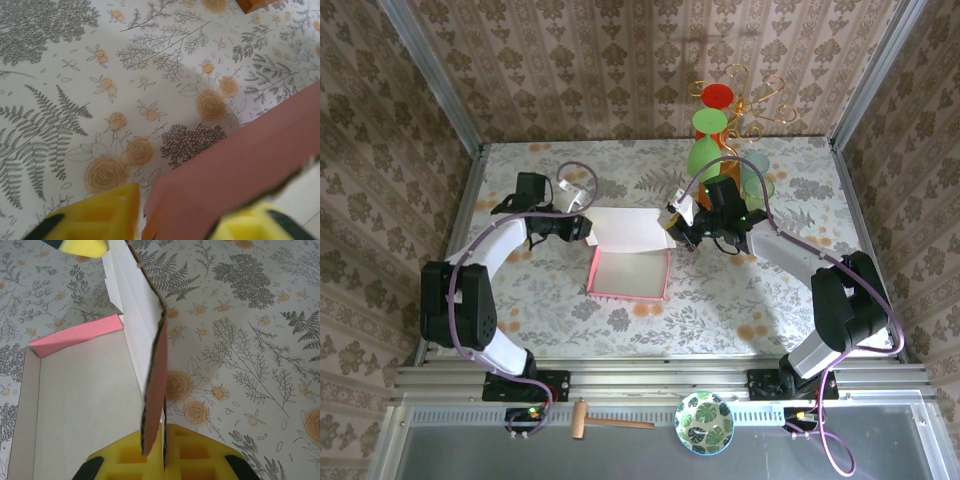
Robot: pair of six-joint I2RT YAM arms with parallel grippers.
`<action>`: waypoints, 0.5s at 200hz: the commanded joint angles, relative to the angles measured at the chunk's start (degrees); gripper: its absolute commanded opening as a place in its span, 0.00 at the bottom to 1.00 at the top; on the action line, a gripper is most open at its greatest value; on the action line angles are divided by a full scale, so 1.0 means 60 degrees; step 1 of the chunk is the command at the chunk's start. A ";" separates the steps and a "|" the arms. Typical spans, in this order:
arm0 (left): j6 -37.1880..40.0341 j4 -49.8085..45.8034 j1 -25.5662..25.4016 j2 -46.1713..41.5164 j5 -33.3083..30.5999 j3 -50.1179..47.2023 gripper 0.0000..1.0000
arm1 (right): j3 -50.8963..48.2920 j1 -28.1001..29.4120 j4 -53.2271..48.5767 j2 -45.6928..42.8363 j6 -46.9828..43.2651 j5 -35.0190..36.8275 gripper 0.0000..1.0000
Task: Fold the paper box
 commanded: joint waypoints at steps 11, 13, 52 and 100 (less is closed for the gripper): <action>-0.0835 0.0189 -0.0394 0.0128 0.0054 0.0312 0.12 | 0.0246 -0.0044 0.0484 0.0198 0.0687 0.0361 0.00; -0.0907 0.0234 -0.0425 0.0112 0.0017 0.0289 0.11 | 0.0238 -0.0049 0.0545 0.0196 0.0751 0.0393 0.00; -0.2809 0.0927 -0.0840 -0.0198 -0.1100 0.0049 0.01 | -0.0115 0.0182 0.2054 0.0087 0.2352 0.1735 0.00; -0.4759 0.1707 -0.1314 -0.0705 -0.3266 -0.0101 0.00 | -0.0533 0.0918 0.4091 0.0280 0.3944 0.3816 0.00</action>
